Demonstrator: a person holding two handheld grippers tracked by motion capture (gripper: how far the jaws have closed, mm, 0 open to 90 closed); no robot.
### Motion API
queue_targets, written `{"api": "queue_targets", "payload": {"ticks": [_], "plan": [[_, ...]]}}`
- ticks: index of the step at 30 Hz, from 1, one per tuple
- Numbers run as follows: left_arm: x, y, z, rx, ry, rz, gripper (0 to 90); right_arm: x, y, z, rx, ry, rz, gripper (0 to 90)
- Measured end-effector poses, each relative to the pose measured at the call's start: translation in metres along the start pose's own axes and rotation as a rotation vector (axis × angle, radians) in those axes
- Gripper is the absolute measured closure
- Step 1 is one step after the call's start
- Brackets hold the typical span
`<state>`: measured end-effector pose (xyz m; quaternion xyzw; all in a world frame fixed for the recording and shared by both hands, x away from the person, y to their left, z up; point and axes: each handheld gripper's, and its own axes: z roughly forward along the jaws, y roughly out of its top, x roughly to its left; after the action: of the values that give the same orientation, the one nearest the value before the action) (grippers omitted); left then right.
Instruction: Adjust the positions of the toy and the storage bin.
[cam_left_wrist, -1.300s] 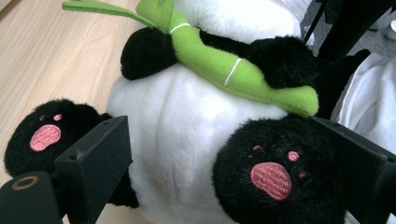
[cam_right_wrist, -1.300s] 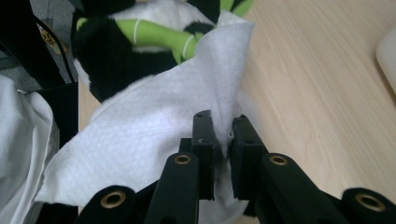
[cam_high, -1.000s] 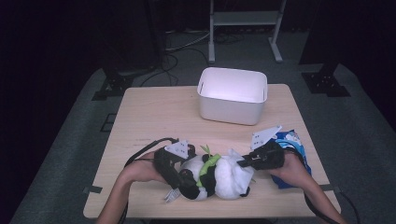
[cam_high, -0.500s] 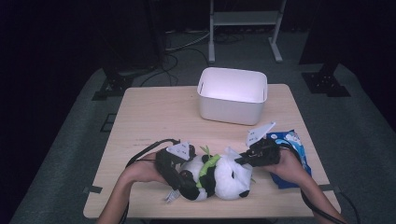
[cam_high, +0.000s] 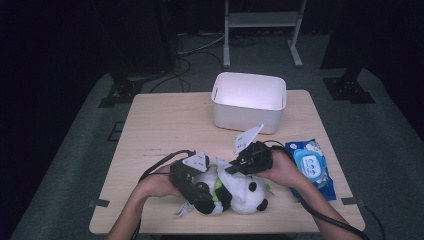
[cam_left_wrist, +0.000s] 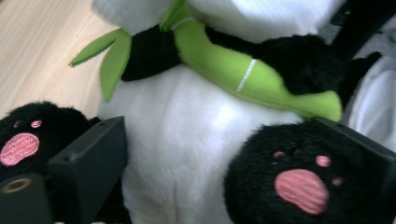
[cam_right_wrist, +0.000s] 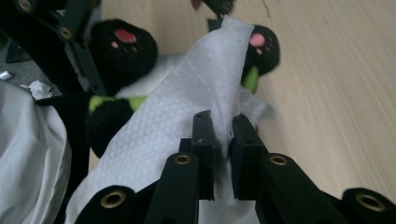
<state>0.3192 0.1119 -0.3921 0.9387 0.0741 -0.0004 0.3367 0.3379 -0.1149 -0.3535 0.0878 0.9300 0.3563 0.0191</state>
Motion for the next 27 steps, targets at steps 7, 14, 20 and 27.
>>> {"api": "queue_targets", "payload": {"ticks": [7,14,20,27], "plan": [[-0.002,0.007,0.012,-0.04,0.047,-0.028,3.3,0.006,0.008,0.009,0.032,0.011,-0.025,81.2],[0.0,0.006,0.0,-0.044,0.018,-0.044,3.8,0.007,-0.009,0.01,0.067,0.03,-0.008,81.6],[-0.004,0.005,-0.011,-0.03,0.003,-0.011,4.0,0.012,-0.021,0.009,0.046,0.049,0.002,81.5],[-0.005,0.002,-0.018,-0.016,0.01,-0.004,4.2,0.016,-0.009,0.007,0.043,0.041,-0.023,81.5]]}}
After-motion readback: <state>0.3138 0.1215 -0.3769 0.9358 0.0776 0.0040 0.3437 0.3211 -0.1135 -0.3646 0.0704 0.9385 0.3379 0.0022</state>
